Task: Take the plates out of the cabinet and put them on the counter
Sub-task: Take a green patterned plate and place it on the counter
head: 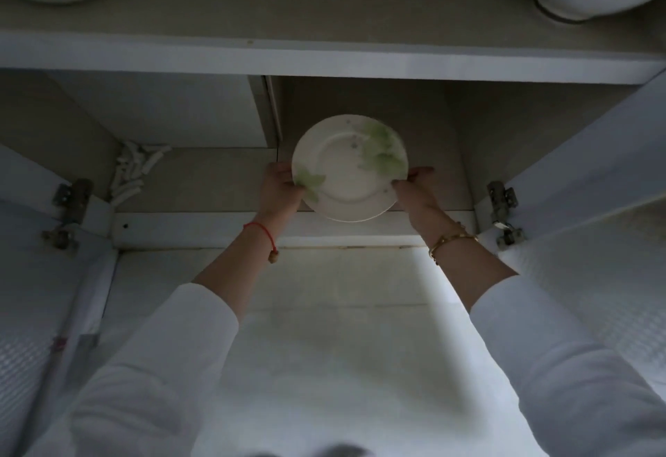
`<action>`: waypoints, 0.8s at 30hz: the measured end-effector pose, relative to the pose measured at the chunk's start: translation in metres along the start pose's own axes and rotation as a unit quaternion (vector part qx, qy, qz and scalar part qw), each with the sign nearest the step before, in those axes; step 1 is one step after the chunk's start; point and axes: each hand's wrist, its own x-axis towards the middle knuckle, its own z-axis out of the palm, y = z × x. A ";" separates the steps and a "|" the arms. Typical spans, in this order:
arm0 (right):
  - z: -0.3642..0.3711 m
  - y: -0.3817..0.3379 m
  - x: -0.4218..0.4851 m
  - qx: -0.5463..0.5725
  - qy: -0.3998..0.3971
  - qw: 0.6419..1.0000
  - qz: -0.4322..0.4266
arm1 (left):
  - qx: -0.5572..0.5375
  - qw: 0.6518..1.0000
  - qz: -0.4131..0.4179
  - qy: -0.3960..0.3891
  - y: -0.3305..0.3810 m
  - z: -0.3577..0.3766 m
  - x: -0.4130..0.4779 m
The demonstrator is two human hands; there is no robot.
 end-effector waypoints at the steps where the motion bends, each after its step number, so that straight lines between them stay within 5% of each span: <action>1: -0.006 -0.004 -0.012 0.007 -0.011 1.000 0.007 | -0.014 1.000 -0.020 -0.008 0.007 -0.006 -0.011; 8: -0.072 -0.064 -0.122 0.041 -0.037 0.998 0.027 | -0.086 0.991 -0.104 0.010 0.099 -0.053 -0.115; 24: -0.245 -0.242 -0.346 0.032 -0.041 0.987 0.150 | -0.035 0.981 -0.184 -0.048 0.327 -0.142 -0.320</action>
